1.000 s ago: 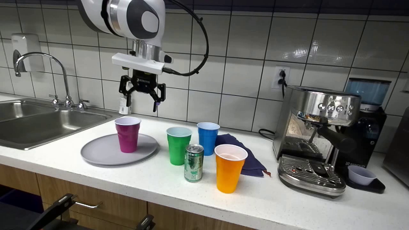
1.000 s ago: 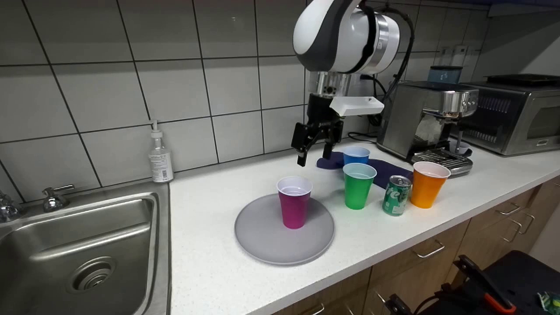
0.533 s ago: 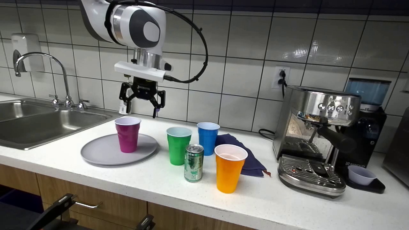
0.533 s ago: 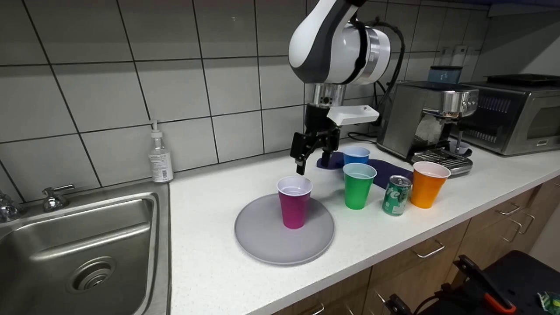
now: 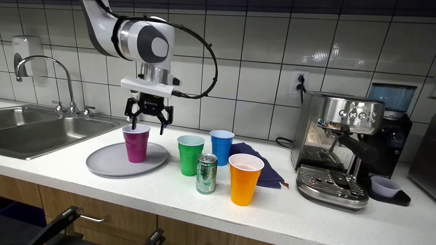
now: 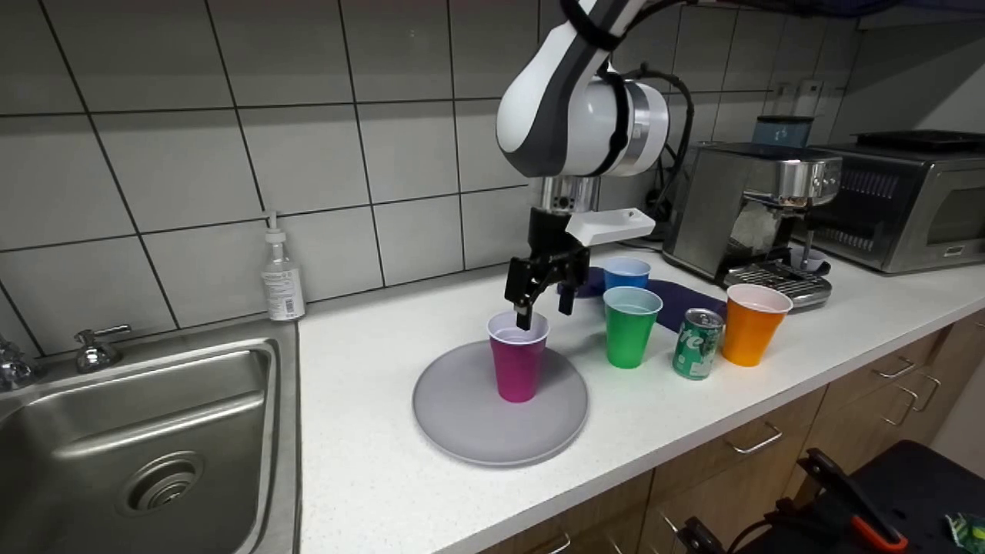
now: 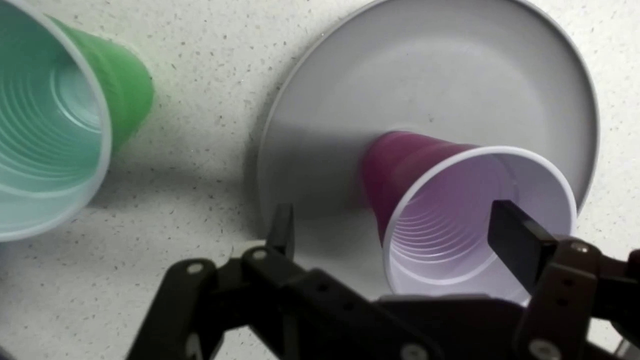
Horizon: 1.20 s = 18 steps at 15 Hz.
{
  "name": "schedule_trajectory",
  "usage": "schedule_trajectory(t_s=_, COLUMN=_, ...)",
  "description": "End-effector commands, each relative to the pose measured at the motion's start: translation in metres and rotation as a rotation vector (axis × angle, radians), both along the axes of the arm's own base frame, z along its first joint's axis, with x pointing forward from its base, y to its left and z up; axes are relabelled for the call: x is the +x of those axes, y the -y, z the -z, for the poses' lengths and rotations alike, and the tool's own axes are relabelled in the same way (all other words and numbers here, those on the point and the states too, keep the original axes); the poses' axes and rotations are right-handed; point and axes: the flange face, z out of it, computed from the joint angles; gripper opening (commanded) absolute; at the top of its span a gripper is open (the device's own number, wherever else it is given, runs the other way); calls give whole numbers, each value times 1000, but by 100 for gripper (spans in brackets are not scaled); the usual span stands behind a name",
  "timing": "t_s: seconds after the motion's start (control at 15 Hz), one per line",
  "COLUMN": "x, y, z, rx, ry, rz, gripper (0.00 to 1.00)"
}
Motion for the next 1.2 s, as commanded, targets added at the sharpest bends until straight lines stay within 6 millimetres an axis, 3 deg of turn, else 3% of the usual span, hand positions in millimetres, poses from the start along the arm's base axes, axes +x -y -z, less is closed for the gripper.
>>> schedule_trajectory(t_s=0.0, x=10, y=-1, z=6, rx=0, ry=10, rz=-9, gripper=100)
schedule_trajectory(t_s=0.27, x=12, y=-1, z=9, rx=2, ry=6, rz=-12, gripper=100)
schedule_trajectory(t_s=0.33, x=13, y=-1, z=9, rx=2, ry=7, rz=-14, gripper=75)
schedule_trajectory(t_s=0.4, x=13, y=-1, z=10, rx=2, ry=7, rz=-16, gripper=74)
schedule_trajectory(t_s=1.0, x=12, y=-3, z=8, rx=4, ry=7, rz=-22, gripper=3)
schedule_trajectory(t_s=1.13, x=12, y=-4, z=9, rx=5, ry=7, rz=-24, gripper=0)
